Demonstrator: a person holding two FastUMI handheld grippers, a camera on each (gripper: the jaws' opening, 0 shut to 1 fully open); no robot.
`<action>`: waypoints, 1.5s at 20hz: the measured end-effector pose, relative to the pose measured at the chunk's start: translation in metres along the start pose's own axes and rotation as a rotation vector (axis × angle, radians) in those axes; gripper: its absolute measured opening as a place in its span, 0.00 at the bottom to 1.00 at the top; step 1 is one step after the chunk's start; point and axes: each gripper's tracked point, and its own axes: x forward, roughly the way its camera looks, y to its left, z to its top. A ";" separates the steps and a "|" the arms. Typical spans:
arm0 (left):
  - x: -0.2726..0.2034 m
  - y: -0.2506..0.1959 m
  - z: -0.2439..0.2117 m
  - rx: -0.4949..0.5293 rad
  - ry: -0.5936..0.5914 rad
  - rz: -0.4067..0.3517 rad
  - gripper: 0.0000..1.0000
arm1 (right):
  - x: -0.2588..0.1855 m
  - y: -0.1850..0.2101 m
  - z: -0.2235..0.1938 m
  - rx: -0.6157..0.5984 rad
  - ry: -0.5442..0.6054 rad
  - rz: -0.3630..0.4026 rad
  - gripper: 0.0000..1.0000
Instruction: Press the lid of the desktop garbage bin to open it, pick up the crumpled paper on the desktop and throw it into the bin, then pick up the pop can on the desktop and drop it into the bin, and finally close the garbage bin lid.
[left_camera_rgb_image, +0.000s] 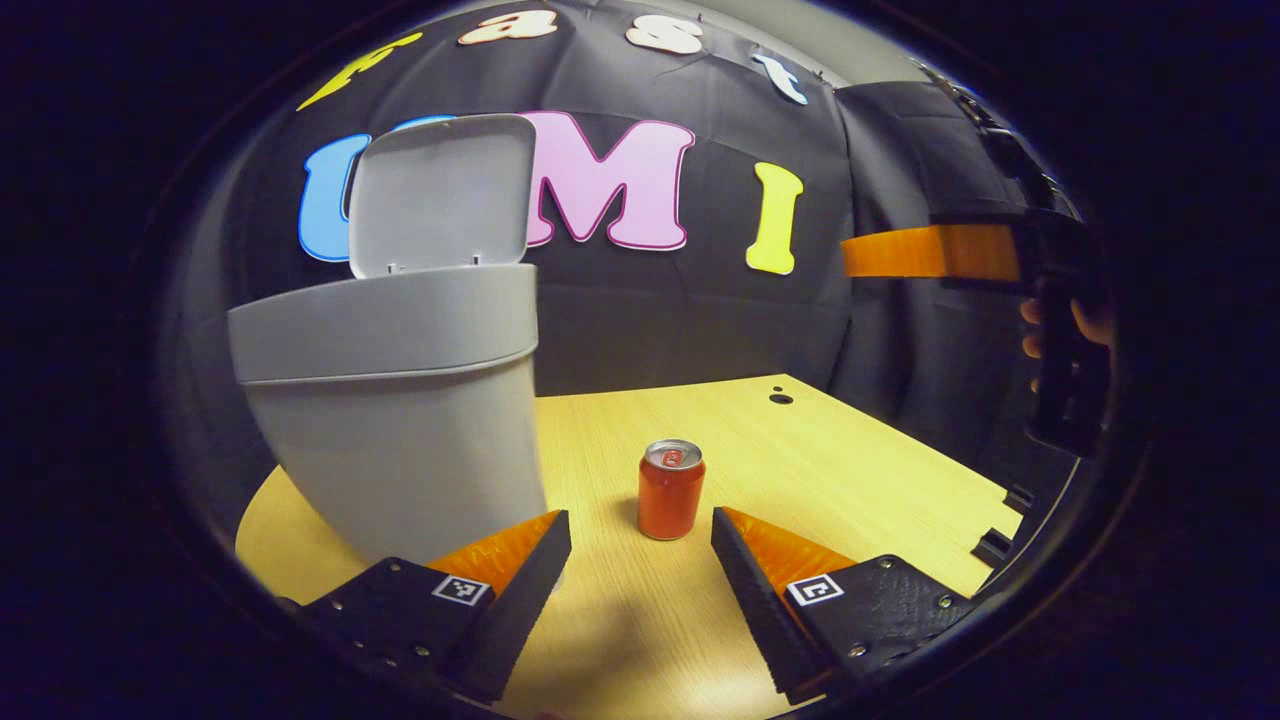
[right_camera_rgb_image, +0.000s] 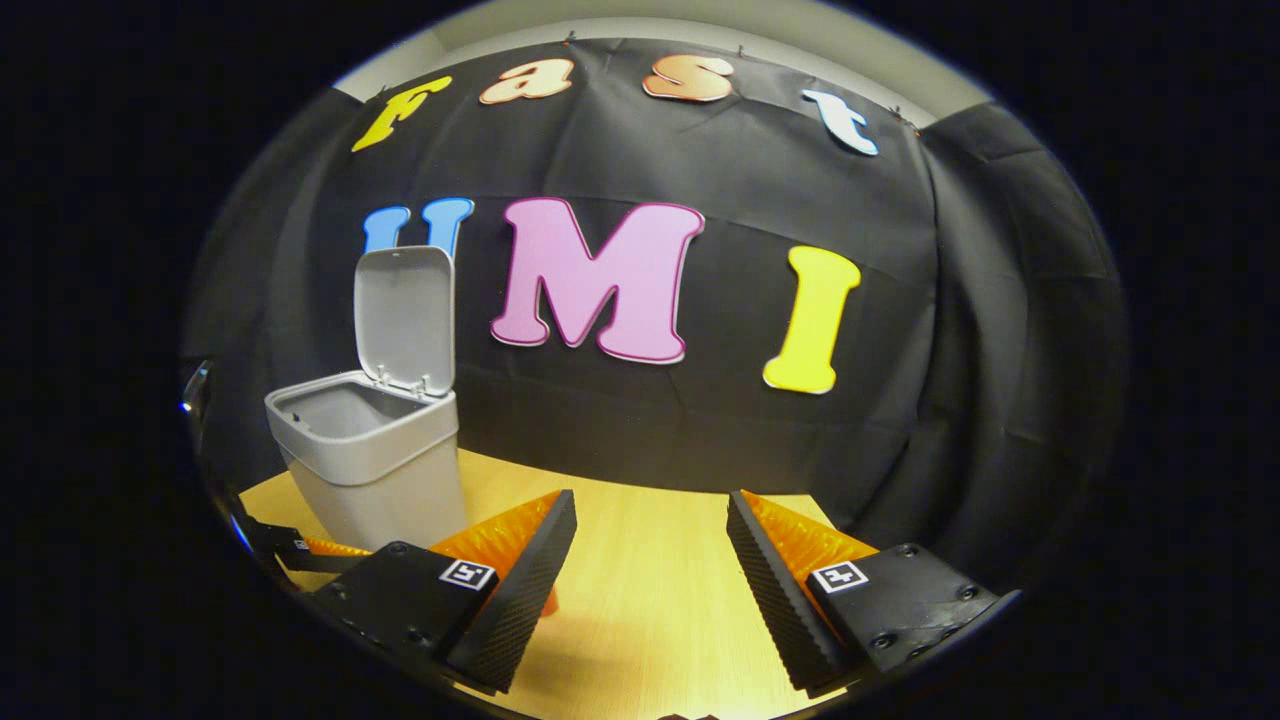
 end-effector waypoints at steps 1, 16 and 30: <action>0.012 -0.003 -0.003 0.000 0.007 -0.004 0.93 | -0.003 -0.007 -0.009 0.011 0.007 -0.015 0.98; 0.136 -0.021 -0.043 -0.002 0.047 0.012 0.92 | -0.001 -0.032 -0.100 0.067 0.146 -0.018 0.99; 0.164 -0.025 -0.053 -0.013 0.081 0.009 0.94 | 0.013 -0.035 -0.129 0.099 0.222 -0.004 0.99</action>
